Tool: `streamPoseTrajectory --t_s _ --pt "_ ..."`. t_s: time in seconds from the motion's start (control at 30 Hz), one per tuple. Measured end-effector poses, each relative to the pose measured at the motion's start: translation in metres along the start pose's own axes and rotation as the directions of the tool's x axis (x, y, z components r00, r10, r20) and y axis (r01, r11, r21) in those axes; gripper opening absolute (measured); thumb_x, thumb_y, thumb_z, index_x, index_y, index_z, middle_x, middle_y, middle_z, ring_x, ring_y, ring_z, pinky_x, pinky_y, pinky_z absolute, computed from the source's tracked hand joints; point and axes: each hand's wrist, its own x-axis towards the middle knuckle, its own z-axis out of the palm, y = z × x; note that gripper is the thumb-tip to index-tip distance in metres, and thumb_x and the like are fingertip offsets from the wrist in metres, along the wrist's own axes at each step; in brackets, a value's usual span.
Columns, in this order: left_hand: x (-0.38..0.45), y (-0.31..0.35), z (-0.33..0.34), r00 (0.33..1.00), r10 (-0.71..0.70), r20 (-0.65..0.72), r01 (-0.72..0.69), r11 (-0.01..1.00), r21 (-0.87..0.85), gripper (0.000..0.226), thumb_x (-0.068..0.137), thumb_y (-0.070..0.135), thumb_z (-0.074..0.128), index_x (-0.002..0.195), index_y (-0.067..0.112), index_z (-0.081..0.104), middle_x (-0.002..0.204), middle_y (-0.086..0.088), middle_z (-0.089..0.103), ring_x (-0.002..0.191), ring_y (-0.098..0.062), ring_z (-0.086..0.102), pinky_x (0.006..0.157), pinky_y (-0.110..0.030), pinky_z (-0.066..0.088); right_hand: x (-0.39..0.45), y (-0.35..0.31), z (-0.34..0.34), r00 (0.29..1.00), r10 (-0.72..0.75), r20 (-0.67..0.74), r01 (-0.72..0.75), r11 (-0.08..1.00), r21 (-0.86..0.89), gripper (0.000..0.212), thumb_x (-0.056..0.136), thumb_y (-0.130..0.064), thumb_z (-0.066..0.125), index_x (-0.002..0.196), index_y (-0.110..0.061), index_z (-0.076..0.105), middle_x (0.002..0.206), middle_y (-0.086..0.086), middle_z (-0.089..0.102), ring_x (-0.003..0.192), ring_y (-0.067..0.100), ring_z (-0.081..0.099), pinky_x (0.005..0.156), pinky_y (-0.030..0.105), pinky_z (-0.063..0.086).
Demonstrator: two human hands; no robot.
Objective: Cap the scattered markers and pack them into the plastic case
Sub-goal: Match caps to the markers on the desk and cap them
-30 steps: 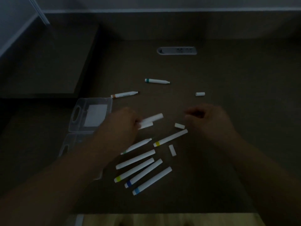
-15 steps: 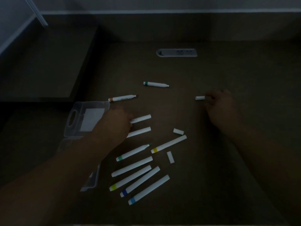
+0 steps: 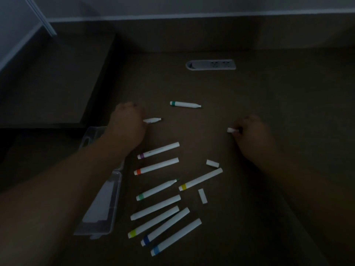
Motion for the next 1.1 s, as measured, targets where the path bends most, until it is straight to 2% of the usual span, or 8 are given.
streamPoseTrajectory --t_s 0.13,0.27,0.4,0.53,0.63,0.77,0.87,1.1 --pt "0.018 0.013 0.0 0.982 -0.066 0.178 0.055 0.996 0.067 0.031 0.094 0.032 0.058 0.122 0.019 0.057 0.109 -0.007 0.054 0.102 -0.023 0.056 0.089 -0.038 0.051 -0.016 -0.009 0.002 0.999 -0.006 0.047 0.002 0.997 0.081 0.023 0.094 -0.028 0.06 0.117 -0.023 0.063 0.125 0.001 0.05 0.105 0.014 0.053 0.083 0.028 0.042" --pt "0.023 0.014 0.003 0.973 -0.082 0.214 0.08 0.997 0.014 0.026 0.095 0.029 0.058 0.117 0.016 0.06 0.1 -0.005 0.055 0.091 -0.019 0.057 0.078 -0.034 0.05 -0.026 -0.013 0.0 0.995 0.006 0.097 -0.023 0.985 0.173 0.023 0.094 -0.029 0.06 0.117 -0.026 0.062 0.114 -0.005 0.05 0.095 0.007 0.049 0.078 0.024 0.041" --pt "0.019 0.025 0.0 0.945 -0.077 0.317 0.098 0.994 -0.052 0.03 0.098 0.03 0.053 0.123 0.015 0.057 0.108 -0.008 0.057 0.098 -0.02 0.057 0.09 -0.038 0.05 -0.034 -0.018 -0.002 0.99 -0.03 0.138 -0.011 0.957 0.29 0.019 0.094 -0.029 0.06 0.113 -0.03 0.061 0.109 -0.009 0.053 0.093 0.005 0.052 0.077 0.023 0.044" --pt "0.001 0.041 -0.007 0.956 -0.027 0.293 0.104 0.962 -0.252 0.033 0.099 0.029 0.051 0.13 0.018 0.054 0.12 -0.007 0.057 0.109 -0.019 0.056 0.093 -0.035 0.045 -0.043 -0.028 -0.009 0.975 -0.018 0.221 -0.104 0.844 0.527 0.014 0.094 -0.026 0.061 0.105 -0.035 0.06 0.101 -0.014 0.056 0.091 0.002 0.056 0.069 0.018 0.043" --pt "-0.014 0.048 -0.013 0.967 -0.056 0.247 0.198 0.779 -0.595 0.028 0.096 0.025 0.058 0.123 0.022 0.06 0.114 0.002 0.058 0.102 -0.011 0.054 0.085 -0.03 0.044 -0.049 -0.036 -0.015 0.955 -0.02 0.297 -0.187 0.736 0.651 0.022 0.094 -0.02 0.06 0.108 -0.038 0.061 0.103 -0.014 0.059 0.091 0.004 0.059 0.069 0.019 0.046" --pt "-0.029 0.055 -0.023 0.946 -0.084 0.312 0.32 0.37 -0.872 0.017 0.092 0.024 0.063 0.109 0.027 0.063 0.096 0.011 0.059 0.089 -0.005 0.059 0.069 -0.023 0.049 -0.055 -0.049 -0.023 0.869 -0.01 0.494 -0.439 0.443 0.781 0.021 0.094 -0.01 0.058 0.1 -0.029 0.065 0.103 0.002 0.064 0.084 0.014 0.06 0.07 0.028 0.053" --pt "-0.039 0.06 -0.027 0.927 -0.032 0.375 0.375 0.137 -0.917 0.014 0.092 0.017 0.063 0.105 0.02 0.065 0.098 -0.001 0.067 0.087 -0.012 0.065 0.07 -0.026 0.054 -0.057 -0.056 -0.024 0.774 0.008 0.634 -0.617 0.235 0.751 0.016 0.091 -0.013 0.063 0.105 -0.018 0.067 0.098 0.007 0.064 0.08 0.016 0.058 0.066 0.029 0.051" --pt "-0.055 0.066 -0.023 0.9 0.05 0.434 0.437 -0.109 -0.893 0.017 0.091 0.013 0.062 0.108 0.014 0.065 0.099 -0.007 0.066 0.088 -0.018 0.066 0.07 -0.031 0.056 -0.06 -0.062 -0.021 0.592 -0.03 0.805 -0.805 -0.068 0.59 0.018 0.085 -0.02 0.068 0.099 -0.011 0.066 0.072 0.002 0.058 0.057 0.008 0.053 0.046 0.018 0.045"
